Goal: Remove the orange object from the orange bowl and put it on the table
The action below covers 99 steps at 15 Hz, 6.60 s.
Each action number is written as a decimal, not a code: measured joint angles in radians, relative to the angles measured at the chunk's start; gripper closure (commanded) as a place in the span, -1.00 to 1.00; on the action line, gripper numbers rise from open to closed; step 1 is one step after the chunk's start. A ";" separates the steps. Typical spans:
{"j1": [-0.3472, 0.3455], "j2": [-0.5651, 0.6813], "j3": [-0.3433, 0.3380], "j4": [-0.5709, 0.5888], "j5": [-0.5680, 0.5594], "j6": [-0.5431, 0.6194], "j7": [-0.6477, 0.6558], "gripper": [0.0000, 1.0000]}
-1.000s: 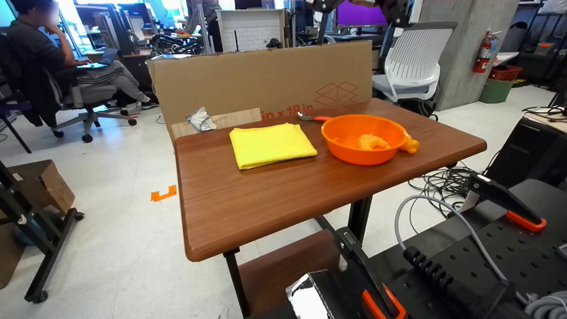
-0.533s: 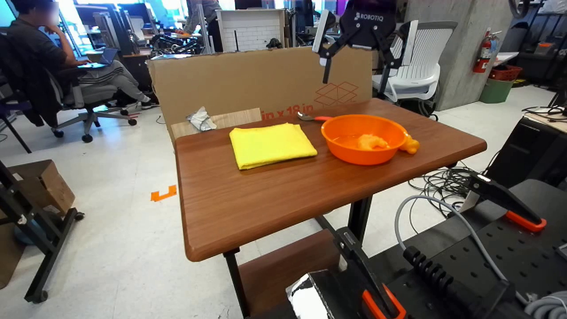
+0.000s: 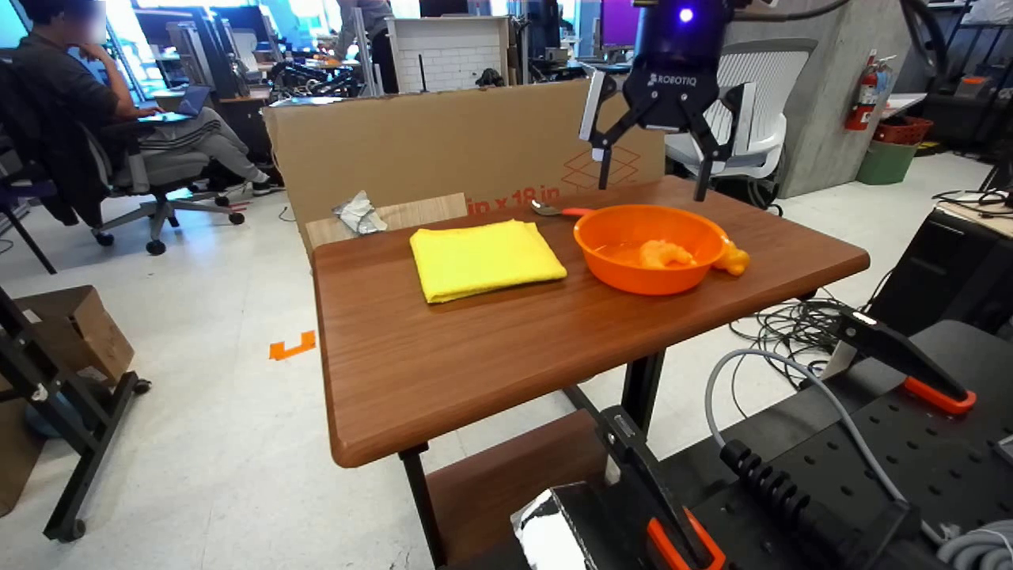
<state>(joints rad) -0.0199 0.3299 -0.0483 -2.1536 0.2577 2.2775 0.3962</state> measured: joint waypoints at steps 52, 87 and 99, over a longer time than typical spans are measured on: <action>-0.070 0.065 -0.034 0.318 -0.033 -0.312 -0.085 0.79; -0.141 0.672 -0.087 0.976 -0.023 -0.375 0.198 -0.50; -0.130 0.648 -0.087 0.967 -0.022 -0.330 0.205 -1.00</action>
<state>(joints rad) -0.1500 0.9777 -0.1348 -1.1862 0.2352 1.9478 0.6013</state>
